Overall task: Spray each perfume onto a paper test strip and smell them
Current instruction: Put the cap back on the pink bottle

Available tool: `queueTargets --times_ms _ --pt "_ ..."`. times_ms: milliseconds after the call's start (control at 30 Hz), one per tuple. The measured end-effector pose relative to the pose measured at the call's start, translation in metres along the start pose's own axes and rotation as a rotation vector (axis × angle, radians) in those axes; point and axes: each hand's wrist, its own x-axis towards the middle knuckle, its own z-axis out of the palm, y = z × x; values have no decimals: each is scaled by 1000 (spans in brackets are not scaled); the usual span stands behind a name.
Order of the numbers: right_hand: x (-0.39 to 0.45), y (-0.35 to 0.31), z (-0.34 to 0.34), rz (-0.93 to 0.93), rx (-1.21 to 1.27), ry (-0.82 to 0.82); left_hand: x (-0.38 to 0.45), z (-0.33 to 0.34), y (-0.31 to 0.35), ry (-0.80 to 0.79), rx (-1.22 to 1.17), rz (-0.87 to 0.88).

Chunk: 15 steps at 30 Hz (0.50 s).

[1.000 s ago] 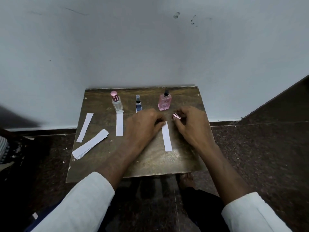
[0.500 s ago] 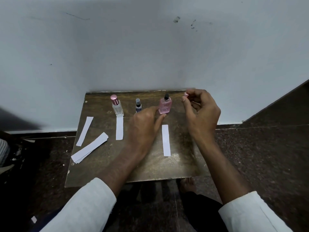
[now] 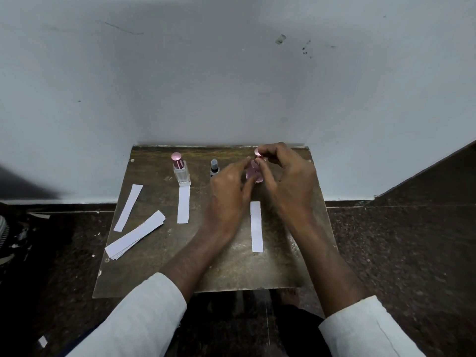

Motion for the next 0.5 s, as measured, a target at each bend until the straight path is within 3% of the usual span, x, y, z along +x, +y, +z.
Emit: queueTargets --times_ms 500 --pt "5 -5 -5 61 -135 -125 3 -7 -1 -19 -40 7"
